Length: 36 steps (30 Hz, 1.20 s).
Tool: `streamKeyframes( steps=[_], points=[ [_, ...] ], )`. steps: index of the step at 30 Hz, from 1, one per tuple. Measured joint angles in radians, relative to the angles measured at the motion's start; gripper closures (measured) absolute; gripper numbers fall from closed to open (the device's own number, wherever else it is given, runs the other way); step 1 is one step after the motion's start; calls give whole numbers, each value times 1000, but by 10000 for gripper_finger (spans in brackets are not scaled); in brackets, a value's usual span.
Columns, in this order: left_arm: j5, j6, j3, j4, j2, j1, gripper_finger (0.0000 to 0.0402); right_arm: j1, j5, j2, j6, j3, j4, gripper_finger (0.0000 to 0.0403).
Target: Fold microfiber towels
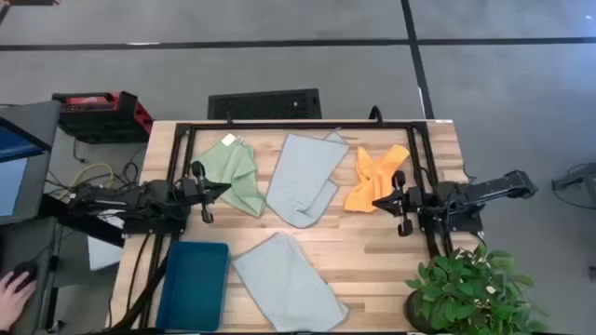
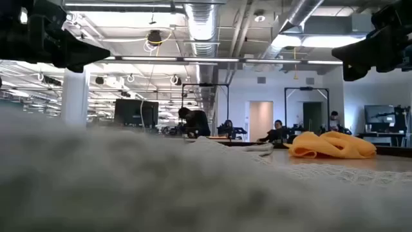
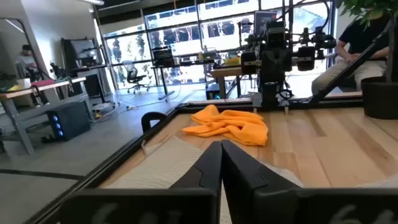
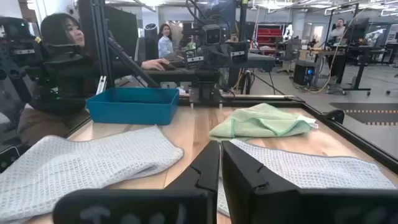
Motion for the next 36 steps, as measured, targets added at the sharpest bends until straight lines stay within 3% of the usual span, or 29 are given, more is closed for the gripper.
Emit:
streamKeyframes(
  steps=[25, 29, 36],
  points=[
    [-3, 24, 0, 53, 1, 0, 401, 0, 0, 0, 0, 0, 0, 362],
    [35, 144, 50, 116, 0, 0, 401, 0, 0, 0, 0, 0, 5, 362],
    [56, 236, 223, 44, 106, 0, 401, 0, 0, 0, -3, 1, 66, 364]
  ],
)
